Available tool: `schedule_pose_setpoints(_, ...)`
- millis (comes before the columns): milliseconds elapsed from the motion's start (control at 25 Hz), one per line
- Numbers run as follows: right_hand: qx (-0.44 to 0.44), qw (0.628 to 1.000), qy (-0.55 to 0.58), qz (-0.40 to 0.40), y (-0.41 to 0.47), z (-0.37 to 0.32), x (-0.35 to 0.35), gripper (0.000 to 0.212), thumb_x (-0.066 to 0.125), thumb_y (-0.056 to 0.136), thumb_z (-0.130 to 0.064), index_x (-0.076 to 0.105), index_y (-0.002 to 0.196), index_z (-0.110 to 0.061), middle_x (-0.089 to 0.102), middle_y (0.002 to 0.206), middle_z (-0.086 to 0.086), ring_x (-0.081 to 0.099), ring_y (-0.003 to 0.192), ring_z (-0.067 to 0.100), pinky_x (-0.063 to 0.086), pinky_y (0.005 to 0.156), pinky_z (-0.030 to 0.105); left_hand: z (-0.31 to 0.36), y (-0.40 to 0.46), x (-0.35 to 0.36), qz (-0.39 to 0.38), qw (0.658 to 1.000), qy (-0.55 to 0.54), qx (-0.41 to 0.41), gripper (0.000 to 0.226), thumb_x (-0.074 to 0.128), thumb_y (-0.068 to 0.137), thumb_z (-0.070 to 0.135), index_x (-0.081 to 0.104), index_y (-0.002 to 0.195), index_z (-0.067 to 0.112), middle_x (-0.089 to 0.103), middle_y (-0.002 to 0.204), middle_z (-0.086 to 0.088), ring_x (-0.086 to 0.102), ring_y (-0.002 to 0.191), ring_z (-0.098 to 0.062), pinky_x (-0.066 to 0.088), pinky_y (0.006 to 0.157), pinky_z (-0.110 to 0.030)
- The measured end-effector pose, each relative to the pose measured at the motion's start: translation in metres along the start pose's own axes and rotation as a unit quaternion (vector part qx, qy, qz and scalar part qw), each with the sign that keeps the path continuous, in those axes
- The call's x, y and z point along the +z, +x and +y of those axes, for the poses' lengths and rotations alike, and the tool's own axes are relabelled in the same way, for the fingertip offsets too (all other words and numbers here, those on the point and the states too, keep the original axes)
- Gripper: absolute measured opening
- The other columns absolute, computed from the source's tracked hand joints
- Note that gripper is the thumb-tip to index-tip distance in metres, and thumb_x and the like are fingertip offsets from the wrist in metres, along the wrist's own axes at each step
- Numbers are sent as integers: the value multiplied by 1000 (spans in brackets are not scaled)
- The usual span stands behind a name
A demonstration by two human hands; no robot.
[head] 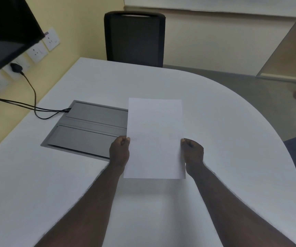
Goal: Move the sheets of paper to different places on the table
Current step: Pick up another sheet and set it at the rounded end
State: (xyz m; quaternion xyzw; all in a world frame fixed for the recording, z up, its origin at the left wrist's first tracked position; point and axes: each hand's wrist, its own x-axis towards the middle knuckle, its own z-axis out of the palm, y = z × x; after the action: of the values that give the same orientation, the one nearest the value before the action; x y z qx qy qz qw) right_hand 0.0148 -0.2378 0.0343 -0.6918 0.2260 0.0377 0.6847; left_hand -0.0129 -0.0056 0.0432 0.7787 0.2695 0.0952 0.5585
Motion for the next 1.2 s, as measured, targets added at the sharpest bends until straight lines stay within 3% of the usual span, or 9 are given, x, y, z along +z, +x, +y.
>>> schedule_pose_setpoints(160, 10, 1000, 17, -16, -24, -20, -17, 28, 61, 87, -18, 58, 59, -17, 47, 66, -1, 38, 62, 21, 35, 60, 25, 20, -35, -13, 21, 1000, -18, 13, 14, 56, 95, 17, 64, 86, 11, 55, 72, 0, 47, 71, -18, 39, 70, -29)
schedule_pose_setpoints(320, 3, 999, 32, -9, -42, -32, -33, 16, 63, 89, -20, 71, 76, -17, 67, 75, -6, 58, 67, 14, 49, 66, 26, 37, -62, -20, 27, 999, -39, 18, 14, 56, 95, 19, 65, 86, 12, 57, 79, -4, 48, 74, -18, 40, 70, -29)
schedule_pose_setpoints(480, -25, 999, 43, 0, -73, -43, -56, 23, 62, 89, -19, 67, 67, -23, 64, 67, -13, 56, 65, 15, 46, 61, 24, 52, -93, -30, 19, 998, -44, 34, 16, 57, 95, 20, 66, 88, 9, 58, 80, -5, 49, 74, -19, 41, 71, -31)
schedule_pose_setpoints(640, -56, 997, 56, 23, -114, -56, -83, 15, 62, 91, -19, 70, 79, -18, 68, 84, -3, 60, 76, 17, 52, 77, 33, 68, -131, -36, 15, 996, -57, 65, 15, 58, 95, 20, 65, 86, 11, 55, 70, 1, 47, 70, -17, 38, 64, -27)
schedule_pose_setpoints(760, -81, 993, 61, 59, -147, -62, -105, 11, 63, 91, -19, 71, 83, -20, 69, 88, -5, 63, 84, 16, 52, 83, 33, 74, -163, -44, -4, 994, -68, 86, 15, 58, 95, 21, 66, 90, 10, 55, 70, 6, 48, 70, -15, 38, 68, -27)
schedule_pose_setpoints(1000, -102, 987, 79, 92, -207, -59, -145, 9, 64, 90, -20, 72, 86, -19, 72, 88, -5, 66, 81, 16, 54, 75, 29, 85, -213, -57, -34, 988, -84, 127, 12, 58, 95, 22, 65, 87, 15, 52, 67, 11, 46, 63, -6, 38, 59, -19)
schedule_pose_setpoints(1200, -122, 981, 75, 128, -237, -62, -196, 13, 63, 89, -22, 74, 84, -16, 71, 86, -6, 63, 77, 13, 51, 72, 28, 99, -250, -40, -88, 981, -99, 144, 11, 58, 95, 24, 65, 91, 17, 60, 78, 9, 52, 72, -8, 42, 66, -22)
